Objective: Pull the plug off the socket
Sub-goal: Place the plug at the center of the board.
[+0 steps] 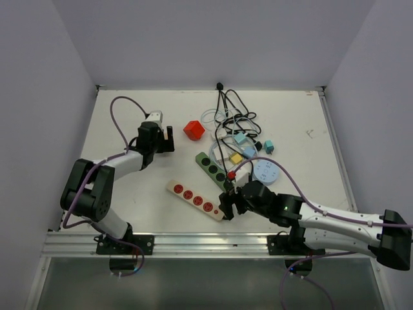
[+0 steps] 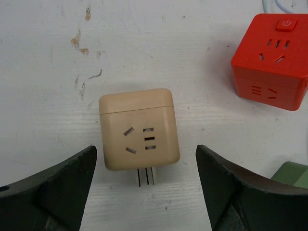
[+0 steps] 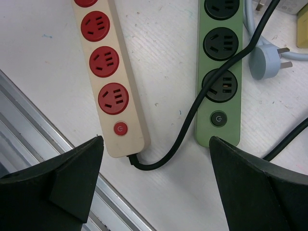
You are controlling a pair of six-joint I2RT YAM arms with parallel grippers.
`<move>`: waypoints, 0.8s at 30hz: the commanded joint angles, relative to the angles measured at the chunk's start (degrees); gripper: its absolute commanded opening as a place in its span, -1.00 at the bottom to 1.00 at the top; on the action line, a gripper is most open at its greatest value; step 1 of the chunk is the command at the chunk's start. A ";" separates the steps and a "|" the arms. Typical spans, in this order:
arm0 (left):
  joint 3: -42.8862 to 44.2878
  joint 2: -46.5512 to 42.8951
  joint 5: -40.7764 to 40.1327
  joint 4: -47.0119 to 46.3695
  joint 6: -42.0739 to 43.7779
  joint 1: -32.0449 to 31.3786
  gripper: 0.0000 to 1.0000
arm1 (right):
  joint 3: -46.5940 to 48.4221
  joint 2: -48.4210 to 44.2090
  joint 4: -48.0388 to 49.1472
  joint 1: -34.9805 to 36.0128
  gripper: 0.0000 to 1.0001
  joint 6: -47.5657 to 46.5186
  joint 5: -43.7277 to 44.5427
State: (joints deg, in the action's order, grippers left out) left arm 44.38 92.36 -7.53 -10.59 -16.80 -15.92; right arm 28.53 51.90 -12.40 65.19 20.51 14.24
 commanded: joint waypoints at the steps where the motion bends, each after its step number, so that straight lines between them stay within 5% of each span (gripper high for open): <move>1: 2.20 -3.41 0.24 0.57 0.98 0.01 0.80 | -0.41 -1.45 1.50 -0.24 0.89 -0.04 -0.27; 12: 6.58 -17.19 1.46 7.50 1.06 -0.07 0.99 | 2.56 -2.15 -4.27 -1.20 0.92 3.03 8.42; 19: 13.27 -30.28 3.92 17.61 2.47 -0.16 0.99 | 8.28 -2.34 -8.68 -12.00 0.94 5.59 9.30; 24: 7.76 -39.69 6.31 19.55 6.85 -0.25 0.99 | 15.48 0.74 -11.67 -19.28 0.96 3.49 10.90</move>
State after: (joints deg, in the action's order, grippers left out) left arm 55.44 56.53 -3.09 4.01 -14.00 -15.94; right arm 38.81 51.40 -22.15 49.60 24.43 22.65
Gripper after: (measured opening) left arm 0.994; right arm 0.976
